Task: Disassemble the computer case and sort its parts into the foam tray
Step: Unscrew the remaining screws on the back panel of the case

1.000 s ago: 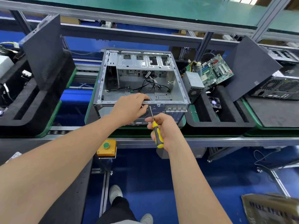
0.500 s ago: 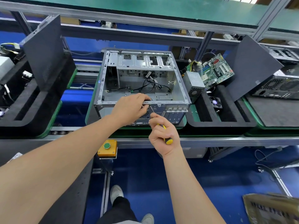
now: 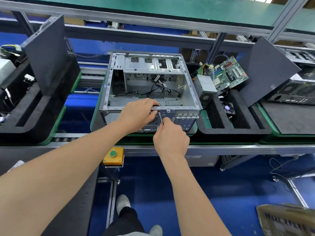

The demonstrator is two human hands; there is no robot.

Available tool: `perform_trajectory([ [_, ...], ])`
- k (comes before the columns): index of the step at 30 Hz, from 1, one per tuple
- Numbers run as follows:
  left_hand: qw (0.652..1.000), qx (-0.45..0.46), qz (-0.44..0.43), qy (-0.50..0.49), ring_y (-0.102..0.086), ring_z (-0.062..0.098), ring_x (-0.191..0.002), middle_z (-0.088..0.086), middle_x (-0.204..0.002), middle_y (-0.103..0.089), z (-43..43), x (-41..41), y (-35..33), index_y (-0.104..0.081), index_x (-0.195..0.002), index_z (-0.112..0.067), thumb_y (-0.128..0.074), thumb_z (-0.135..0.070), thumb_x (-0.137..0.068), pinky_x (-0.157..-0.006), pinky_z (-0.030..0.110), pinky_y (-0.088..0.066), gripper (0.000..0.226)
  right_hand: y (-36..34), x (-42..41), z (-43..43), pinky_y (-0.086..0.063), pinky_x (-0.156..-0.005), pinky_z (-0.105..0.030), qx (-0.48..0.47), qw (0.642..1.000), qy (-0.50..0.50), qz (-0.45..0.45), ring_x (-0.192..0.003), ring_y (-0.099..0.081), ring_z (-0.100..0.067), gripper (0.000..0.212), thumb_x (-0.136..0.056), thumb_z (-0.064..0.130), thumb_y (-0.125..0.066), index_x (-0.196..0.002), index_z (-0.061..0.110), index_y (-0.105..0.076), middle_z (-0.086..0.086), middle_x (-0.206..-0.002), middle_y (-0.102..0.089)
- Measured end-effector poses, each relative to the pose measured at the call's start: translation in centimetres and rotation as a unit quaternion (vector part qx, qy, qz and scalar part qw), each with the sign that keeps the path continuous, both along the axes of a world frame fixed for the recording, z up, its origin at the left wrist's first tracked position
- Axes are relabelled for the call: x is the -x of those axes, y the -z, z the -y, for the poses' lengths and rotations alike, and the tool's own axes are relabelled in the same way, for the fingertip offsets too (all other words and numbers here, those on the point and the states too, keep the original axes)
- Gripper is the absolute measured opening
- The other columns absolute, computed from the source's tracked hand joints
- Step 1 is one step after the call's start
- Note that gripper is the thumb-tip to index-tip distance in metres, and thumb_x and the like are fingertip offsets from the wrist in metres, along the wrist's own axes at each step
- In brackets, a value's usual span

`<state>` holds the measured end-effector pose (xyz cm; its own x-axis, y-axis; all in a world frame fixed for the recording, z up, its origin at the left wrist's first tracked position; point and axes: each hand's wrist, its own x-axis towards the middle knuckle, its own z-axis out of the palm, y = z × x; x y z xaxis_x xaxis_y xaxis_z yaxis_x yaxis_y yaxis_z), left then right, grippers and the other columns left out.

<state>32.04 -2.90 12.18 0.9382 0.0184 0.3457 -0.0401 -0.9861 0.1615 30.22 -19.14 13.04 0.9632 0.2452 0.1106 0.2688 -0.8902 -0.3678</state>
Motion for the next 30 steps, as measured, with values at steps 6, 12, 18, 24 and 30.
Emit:
perform_trajectory([
  [6, 1.000, -0.008, 0.001, 0.006, -0.065, 0.019, -0.103, -0.004, -0.126, -0.066, 0.0, 0.1, -0.1, -0.054, -0.135, -0.022, -0.045, -0.038, -0.105, -0.068, 0.035, -0.047, 0.035, 0.0, -1.4, 1.2, -0.043, -0.057, -0.030, -0.161, 0.981, -0.006, -0.109, -0.065, -0.059, -0.017, 0.017, -0.100, 0.033, -0.052, -0.090, 0.028, -0.065, 0.008, -0.071, -0.064],
  [12, 1.000, 0.007, 0.006, 0.007, -0.048, 0.013, -0.069, -0.008, -0.100, -0.067, 0.0, 0.2, -0.4, -0.046, -0.123, -0.030, -0.047, -0.039, -0.103, -0.053, 0.031, -0.032, 0.022, -0.2, -2.9, 2.2, -0.047, -0.046, -0.029, -0.385, 0.829, 0.044, -0.403, -0.048, -0.053, -0.019, 0.037, -0.098, 0.026, -0.050, -0.084, 0.011, -0.081, -0.005, -0.064, -0.068],
  [18, 1.000, 0.014, 0.022, -0.001, -0.066, 0.021, -0.080, -0.004, -0.100, -0.070, -0.1, 0.1, 0.1, -0.052, -0.121, -0.024, -0.051, -0.039, -0.101, -0.056, 0.032, -0.033, 0.025, 0.9, -3.1, 3.7, -0.047, -0.043, -0.025, -0.580, 0.561, -0.031, -0.590, -0.043, -0.046, -0.012, 0.024, -0.105, 0.026, -0.054, -0.093, 0.012, -0.070, -0.003, -0.074, -0.055],
  [24, 1.000, -0.001, 0.012, 0.000, -0.068, 0.023, -0.101, 0.001, -0.120, -0.069, -0.2, 0.0, 0.4, -0.055, -0.133, -0.019, -0.047, -0.040, -0.103, -0.069, 0.037, -0.049, 0.037, 1.4, -2.4, 3.1, -0.032, -0.031, -0.019, -0.718, 0.219, -0.013, -0.661, -0.028, -0.029, -0.010, 0.035, -0.115, 0.022, -0.028, -0.103, 0.004, -0.056, -0.001, -0.057, -0.047],
  [30, 1.000, -0.015, 0.003, 0.001, -0.066, 0.021, -0.108, -0.001, -0.128, -0.066, -0.3, 0.0, 0.3, -0.057, -0.134, -0.019, -0.047, -0.040, -0.104, -0.072, 0.037, -0.051, 0.037, 1.2, -2.7, 2.8, -0.027, -0.034, -0.023, -0.633, 0.526, -0.011, -0.568, -0.029, -0.035, -0.014, 0.018, -0.109, 0.020, -0.049, -0.109, 0.006, -0.061, 0.000, -0.059, -0.045],
])
